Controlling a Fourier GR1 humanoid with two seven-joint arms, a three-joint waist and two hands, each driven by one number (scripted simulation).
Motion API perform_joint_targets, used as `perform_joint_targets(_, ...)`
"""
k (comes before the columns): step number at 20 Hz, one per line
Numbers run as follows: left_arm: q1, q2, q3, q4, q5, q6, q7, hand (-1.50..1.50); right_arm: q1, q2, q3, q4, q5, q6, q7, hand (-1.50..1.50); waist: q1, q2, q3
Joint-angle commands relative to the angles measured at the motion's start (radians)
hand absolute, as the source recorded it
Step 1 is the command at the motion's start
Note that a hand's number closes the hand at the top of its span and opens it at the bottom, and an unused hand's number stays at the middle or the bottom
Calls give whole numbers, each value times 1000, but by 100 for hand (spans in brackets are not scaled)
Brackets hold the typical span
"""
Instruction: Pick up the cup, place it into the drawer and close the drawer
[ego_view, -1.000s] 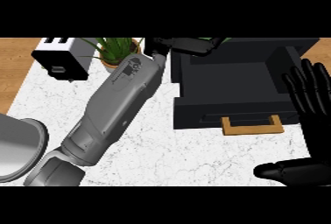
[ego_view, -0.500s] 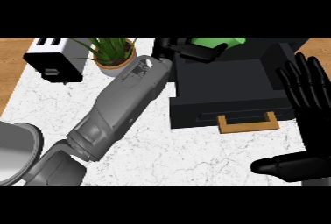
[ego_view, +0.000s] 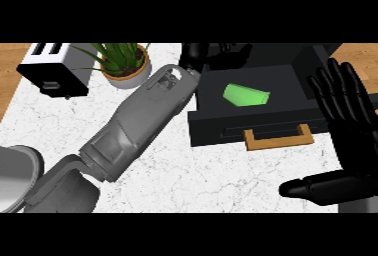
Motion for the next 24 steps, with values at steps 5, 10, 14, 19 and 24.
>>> perform_joint_targets(5, -32, 0, -44, 12, 68, 16, 17, -150, 3, -1, -13, -16, -39, 18, -13, -150, -19, 6, 0)
perform_joint_targets(10, -3, 0, -8, -55, 140, -34, -92, -150, -33, 10, -24, 33, -86, 21, -4, -150, 16, 1, -1)
perform_joint_targets(14, 29, 0, 13, -117, 201, -23, -148, -150, -14, -21, -51, -75, -201, 32, 117, -150, 30, -12, -2)
perform_joint_targets(19, 13, 0, 67, -148, 231, -64, -117, -150, 66, -29, -41, -136, -191, 55, 102, 150, 71, -22, -2)
perform_joint_targets(24, 100, 54, 100, -265, 226, -35, -112, -150, 66, -137, -51, -124, -142, 150, 102, 150, 105, -29, -2)
